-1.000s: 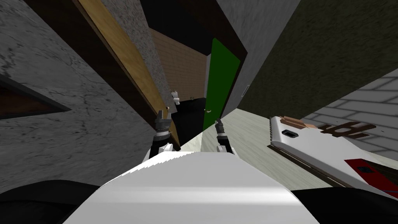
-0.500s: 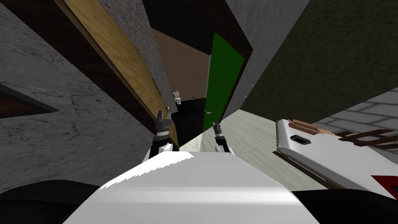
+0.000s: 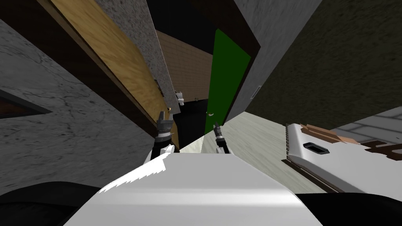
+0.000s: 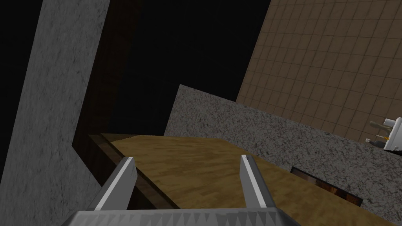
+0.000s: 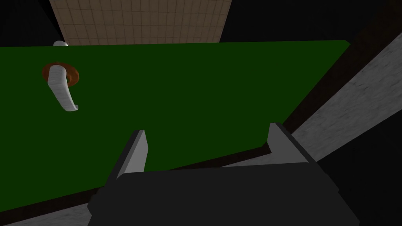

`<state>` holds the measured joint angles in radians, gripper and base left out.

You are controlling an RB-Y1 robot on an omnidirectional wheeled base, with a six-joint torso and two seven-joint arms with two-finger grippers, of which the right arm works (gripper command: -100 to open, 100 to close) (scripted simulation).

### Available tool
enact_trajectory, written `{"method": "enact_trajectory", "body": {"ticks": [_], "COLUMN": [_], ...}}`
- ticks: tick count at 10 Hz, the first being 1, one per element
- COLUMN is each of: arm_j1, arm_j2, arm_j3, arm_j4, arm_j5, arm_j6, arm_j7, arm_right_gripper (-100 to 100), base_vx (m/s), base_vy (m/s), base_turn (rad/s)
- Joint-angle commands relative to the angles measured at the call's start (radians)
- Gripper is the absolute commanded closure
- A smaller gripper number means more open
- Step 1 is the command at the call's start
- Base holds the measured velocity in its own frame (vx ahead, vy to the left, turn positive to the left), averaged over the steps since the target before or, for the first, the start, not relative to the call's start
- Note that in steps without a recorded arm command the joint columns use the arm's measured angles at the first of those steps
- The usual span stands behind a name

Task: Push the door open

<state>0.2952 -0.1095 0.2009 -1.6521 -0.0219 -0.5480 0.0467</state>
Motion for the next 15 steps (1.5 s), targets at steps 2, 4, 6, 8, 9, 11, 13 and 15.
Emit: {"method": "enact_trajectory", "body": {"ticks": [2, 4, 6, 8, 9, 11, 13, 15], "arm_j1": [-0.029, -0.039, -0.06, -0.08, -0.09, -0.11, -0.13, -0.149], "arm_j2": [-0.004, -0.006, -0.011, -0.015, -0.017, -0.02, -0.024, -0.027], "arm_j3": [0.014, 0.019, 0.03, 0.04, 0.046, 0.056, 0.066, 0.076], "arm_j4": [0.065, 0.092, 0.147, 0.202, 0.229, 0.282, 0.335, 0.385], "arm_j5": [-0.009, -0.012, -0.019, -0.026, -0.029, -0.036, -0.042, -0.049], "arm_j6": [-0.011, -0.018, -0.033, -0.048, -0.055, -0.07, -0.084, -0.098], "arm_j7": [-0.009, -0.013, -0.021, -0.028, -0.032, -0.039, -0.046, -0.053], "arm_right_gripper": [-100, -100, -100, -100, -100, -100, -100, -100], "base_vx": [0.069, 0.058, 0.051, 0.081, 0.075, 0.064, 0.069, 0.059], "base_vy": [-0.11, -0.1, -0.075, -0.106, -0.117, -0.113, -0.113, -0.113], "base_turn": [0.103, 0.05, 0.078, 0.085, 0.08, 0.09, 0.079, 0.076]}}
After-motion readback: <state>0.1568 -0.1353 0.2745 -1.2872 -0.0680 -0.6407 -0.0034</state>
